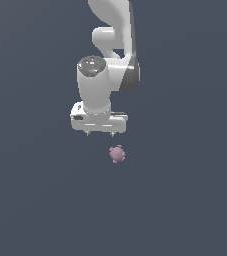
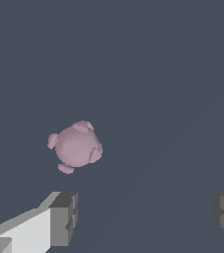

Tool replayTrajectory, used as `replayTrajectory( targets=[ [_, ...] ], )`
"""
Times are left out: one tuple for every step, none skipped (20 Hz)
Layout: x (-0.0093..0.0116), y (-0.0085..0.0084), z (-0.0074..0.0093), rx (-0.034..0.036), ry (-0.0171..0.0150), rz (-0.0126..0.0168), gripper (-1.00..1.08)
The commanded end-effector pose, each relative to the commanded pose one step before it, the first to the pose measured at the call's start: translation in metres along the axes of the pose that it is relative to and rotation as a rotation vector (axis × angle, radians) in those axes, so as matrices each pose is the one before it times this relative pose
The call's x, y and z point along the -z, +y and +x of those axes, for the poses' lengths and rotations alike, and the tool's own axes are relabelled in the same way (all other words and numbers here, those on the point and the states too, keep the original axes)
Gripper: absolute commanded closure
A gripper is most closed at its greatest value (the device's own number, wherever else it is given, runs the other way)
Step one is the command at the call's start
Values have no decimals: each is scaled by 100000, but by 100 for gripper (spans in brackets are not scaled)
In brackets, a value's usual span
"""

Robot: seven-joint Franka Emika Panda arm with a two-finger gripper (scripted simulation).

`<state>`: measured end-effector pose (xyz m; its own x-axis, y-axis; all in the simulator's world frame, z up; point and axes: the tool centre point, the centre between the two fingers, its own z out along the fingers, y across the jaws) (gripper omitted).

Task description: Pick up the object and move it to a goal position.

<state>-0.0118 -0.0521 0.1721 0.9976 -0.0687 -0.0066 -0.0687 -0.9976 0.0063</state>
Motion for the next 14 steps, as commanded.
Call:
replayTrajectory(
  targets=[
    [-153, -134, 20, 694, -64, -29, -92],
    [-125, -106, 37, 662, -2, -33, -92],
    [-157, -134, 53, 861, 11, -41, -92],
    [-190, -160, 67, 1060, 21, -48, -92],
    [-226, -192, 81, 1262, 26, -53, -92],
    [-267, -227, 93, 1473, 24, -56, -92],
    [-314, -267, 106, 1700, 19, -56, -92],
    [-359, -305, 119, 1924, 16, -52, -92],
    [-398, -338, 135, 2133, 22, -45, -92],
    [-436, -372, 152, 2343, 32, -35, -92],
    [-476, -405, 169, 2554, 40, -21, -92],
    [-518, -443, 187, 2771, 47, -1, -92],
    [-560, -478, 206, 2981, 57, 24, -92],
    [-551, -470, 207, 2925, 65, 47, -92]
  ],
)
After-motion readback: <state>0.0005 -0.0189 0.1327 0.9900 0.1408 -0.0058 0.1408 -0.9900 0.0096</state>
